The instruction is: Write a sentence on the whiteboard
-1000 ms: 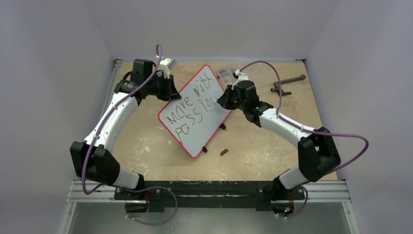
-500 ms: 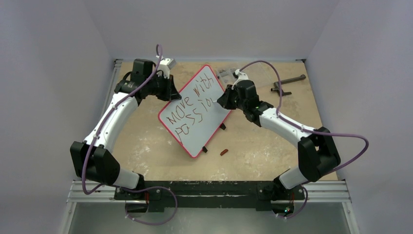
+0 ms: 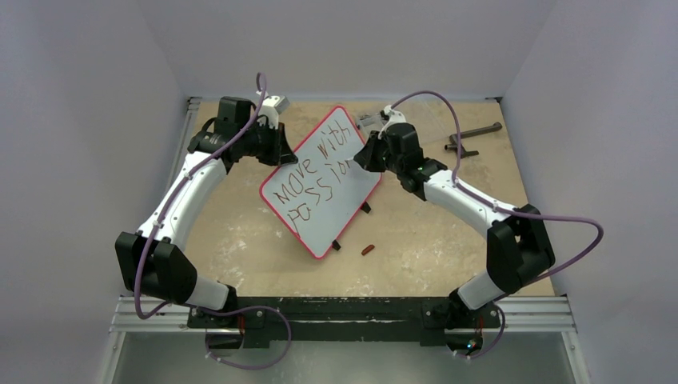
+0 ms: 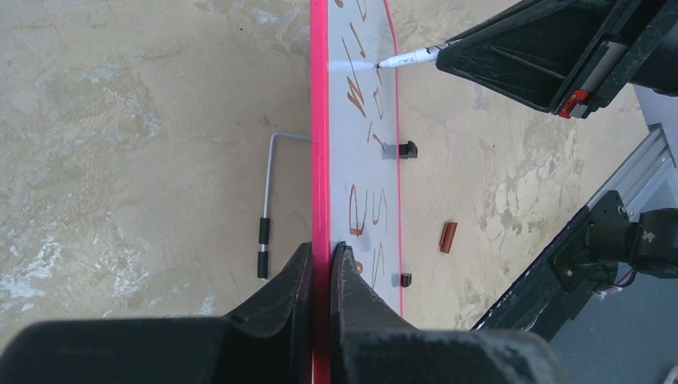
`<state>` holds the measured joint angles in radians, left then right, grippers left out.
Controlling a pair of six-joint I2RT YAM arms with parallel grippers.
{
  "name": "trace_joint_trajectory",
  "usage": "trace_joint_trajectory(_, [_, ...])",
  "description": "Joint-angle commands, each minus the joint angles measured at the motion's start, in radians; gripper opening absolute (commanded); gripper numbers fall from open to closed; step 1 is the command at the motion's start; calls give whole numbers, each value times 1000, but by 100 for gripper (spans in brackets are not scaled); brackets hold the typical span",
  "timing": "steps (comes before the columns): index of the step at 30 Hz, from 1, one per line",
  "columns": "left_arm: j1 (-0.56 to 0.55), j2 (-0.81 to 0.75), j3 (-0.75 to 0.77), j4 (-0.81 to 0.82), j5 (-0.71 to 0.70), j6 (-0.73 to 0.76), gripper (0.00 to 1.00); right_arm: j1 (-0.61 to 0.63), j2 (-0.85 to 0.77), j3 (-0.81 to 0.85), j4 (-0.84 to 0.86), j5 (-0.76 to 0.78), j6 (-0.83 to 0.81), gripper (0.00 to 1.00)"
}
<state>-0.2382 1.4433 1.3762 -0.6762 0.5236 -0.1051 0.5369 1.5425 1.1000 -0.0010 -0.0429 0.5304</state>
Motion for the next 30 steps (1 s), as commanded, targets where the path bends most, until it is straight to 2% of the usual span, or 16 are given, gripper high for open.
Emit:
trace_joint_trajectory(1, [-7, -16, 17, 4, -47, 75, 0, -3, 15, 58, 5, 18, 0, 0])
trace_joint_trajectory(11, [-7, -17, 17, 4, -47, 75, 0, -29, 29, 65, 2, 35, 0, 0])
trace_joint_trajectory(30, [-7, -27, 16, 1, -57, 79, 0, -35, -23, -36, -9, 21, 6, 0])
